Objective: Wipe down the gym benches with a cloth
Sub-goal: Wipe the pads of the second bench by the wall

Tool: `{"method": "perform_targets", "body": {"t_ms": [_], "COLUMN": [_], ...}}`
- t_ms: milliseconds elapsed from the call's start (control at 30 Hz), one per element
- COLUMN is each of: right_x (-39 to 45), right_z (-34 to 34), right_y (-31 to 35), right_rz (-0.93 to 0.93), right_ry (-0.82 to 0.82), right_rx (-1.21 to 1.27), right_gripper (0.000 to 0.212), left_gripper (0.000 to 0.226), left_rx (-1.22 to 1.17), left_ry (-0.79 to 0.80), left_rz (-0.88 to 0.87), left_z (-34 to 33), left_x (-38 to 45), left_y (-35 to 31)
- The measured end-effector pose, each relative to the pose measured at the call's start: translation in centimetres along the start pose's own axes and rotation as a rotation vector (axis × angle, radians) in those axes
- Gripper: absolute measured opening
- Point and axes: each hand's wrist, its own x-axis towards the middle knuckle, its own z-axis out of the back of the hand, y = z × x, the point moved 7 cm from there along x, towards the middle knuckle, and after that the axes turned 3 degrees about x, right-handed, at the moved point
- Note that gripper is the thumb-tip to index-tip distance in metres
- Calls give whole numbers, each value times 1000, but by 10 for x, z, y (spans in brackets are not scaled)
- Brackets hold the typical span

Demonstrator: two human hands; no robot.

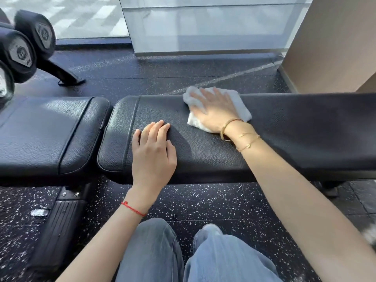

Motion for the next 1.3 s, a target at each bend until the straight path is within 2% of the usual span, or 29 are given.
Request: {"method": "perform_targets", "body": {"t_ms": [100, 200, 267, 333, 433, 500, 600, 733, 800, 867, 933, 967, 1033, 1133, 1200, 1300], "right_x": [-40, -77, -72, -45, -1, 7, -27, -82, -77, -56, -43, -43, -58, -113, -147, -153], "right_z": [-7, 1, 9, 16, 9, 1, -8, 3, 15, 24, 23, 22, 16, 2, 1, 4], "right_y": [32, 17, -11, -39, -37, -1, 37, 2, -37, -75, -85, -74, -33, 12, 15, -20], "right_rz": [163, 209, 183, 80, -53, 18, 154, 178, 127, -47, -201, -201, -57, 105, 153, 96], "right_ry": [21, -8, -35, -57, -14, -9, 5, -21, -83, -126, -105, -110, -94, -30, -88, -79], "right_rx": [69, 136, 119, 40, -31, -29, 42, 121, 54, -22, -21, -23, 2, 99, 41, 37], "right_gripper": [53, 53, 52, 55, 65, 61, 55, 60, 57, 51, 57, 57, 51, 53, 56, 59], "left_gripper": [47, 47, 47, 47, 47, 47, 48, 46, 47, 47, 47, 47, 47, 47, 47, 47], "left_rx": [0, 1, 2, 7, 4, 3, 4, -11, -15, -11, -8, -10, -13, -12, -17, -30], "left_ry": [4, 4, 5, 4, 0, 3, 9, -3, -5, -7, -6, -4, -1, 7, 7, 5], "left_rz": [6, -2, -4, -4, 0, 2, -1, -6, -6, -7, -7, -7, -6, -8, -10, -9], "left_z": [-1, -1, -1, 0, 1, 0, 0, 1, 1, 1, 2, 2, 2, 1, 1, 1], "left_x": [-1, -1, -1, -2, -1, -1, -1, -2, -1, -2, -1, -1, -2, -1, -1, -1], "left_y": [1, 2, 2, 1, 0, 0, 1, 1, 1, 0, 0, 0, 0, 1, 1, 1]}}
